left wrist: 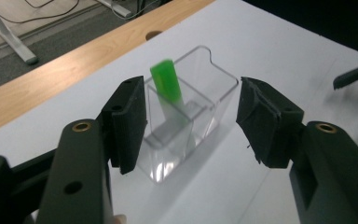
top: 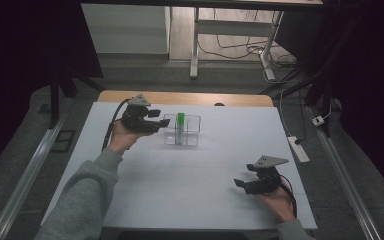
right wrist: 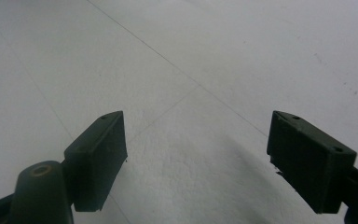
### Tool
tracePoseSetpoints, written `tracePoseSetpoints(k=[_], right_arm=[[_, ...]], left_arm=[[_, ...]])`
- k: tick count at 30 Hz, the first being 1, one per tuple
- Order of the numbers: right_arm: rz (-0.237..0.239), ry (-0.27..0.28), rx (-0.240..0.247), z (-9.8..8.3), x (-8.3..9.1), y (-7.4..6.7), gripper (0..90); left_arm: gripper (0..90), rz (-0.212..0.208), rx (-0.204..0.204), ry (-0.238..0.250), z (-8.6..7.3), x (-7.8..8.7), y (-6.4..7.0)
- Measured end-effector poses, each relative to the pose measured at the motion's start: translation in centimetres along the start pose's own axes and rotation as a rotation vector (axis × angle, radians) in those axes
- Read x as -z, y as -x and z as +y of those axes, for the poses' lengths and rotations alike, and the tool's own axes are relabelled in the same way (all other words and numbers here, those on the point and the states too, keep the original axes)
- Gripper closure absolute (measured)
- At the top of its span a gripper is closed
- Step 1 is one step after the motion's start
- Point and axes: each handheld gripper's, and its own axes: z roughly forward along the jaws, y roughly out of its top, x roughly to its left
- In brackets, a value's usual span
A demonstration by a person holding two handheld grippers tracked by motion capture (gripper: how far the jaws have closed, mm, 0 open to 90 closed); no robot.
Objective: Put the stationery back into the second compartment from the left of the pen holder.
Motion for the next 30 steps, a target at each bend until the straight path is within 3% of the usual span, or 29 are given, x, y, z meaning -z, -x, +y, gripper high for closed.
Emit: tracePoseSetpoints(k=[11, 16, 30], right_arm=[[-0.016, 0.002, -0.009, -0.4, 0.6, -0.1, 19.7], [-0.018, 0.000, -0.013, -0.5, 0.6, -0.1, 19.8], [-0.023, -0.002, -0.012, -0.6, 0.7, 0.0, 19.8]], left_arm=[[40.1, 0.029, -0.018, -0.047, -4.8, 3.0, 1.0], [39.2, 0.033, -0.007, -0.048, -6.9, 3.9, 1.4], [38.2, 0.044, -0.014, -0.114, -12.9, 4.2, 3.1]])
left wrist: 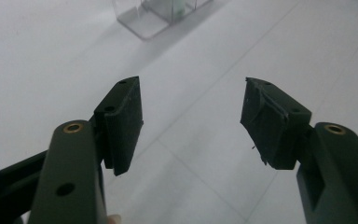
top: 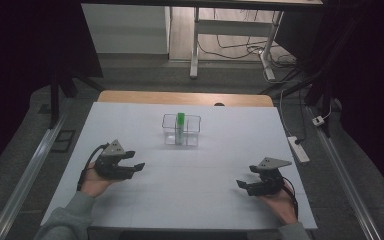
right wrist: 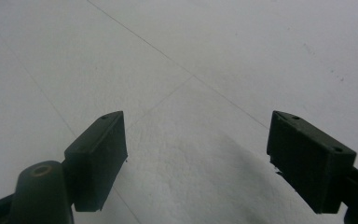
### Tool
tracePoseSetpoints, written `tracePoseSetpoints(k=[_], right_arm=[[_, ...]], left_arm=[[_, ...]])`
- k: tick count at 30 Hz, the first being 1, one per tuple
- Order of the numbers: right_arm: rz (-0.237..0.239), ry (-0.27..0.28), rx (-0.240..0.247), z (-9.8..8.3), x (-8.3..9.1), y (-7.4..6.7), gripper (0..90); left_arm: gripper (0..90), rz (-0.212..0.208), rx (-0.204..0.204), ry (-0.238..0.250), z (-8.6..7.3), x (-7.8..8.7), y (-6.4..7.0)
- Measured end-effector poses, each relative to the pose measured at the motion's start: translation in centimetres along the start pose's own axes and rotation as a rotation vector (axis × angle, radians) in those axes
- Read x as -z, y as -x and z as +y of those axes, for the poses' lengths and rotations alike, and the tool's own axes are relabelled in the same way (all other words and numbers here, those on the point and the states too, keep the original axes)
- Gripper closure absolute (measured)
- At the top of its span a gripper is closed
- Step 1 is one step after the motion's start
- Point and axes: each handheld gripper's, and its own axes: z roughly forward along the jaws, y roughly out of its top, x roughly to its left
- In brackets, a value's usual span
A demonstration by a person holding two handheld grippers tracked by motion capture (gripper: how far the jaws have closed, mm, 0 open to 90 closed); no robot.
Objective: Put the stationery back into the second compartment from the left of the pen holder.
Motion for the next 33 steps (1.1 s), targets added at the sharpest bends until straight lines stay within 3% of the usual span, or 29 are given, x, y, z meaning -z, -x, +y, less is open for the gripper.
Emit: tracePoseSetpoints(k=[6, 12, 33], right_arm=[[0.002, -0.004, -0.002, 0.0, -0.1, 0.0, 19.9], [-0.001, -0.004, -0.003, -0.1, -0.1, 0.0, 19.9], [0.000, 0.008, -0.006, -0.1, 0.1, -0.1, 20.0]], left_arm=[[37.9, 0.001, 0.031, 0.003, -1.9, 0.0, 0.2], [37.6, -0.008, 0.050, -0.004, -2.8, -0.1, 0.1], [36.5, -0.001, 0.059, 0.013, -2.9, 0.0, 0.1]])
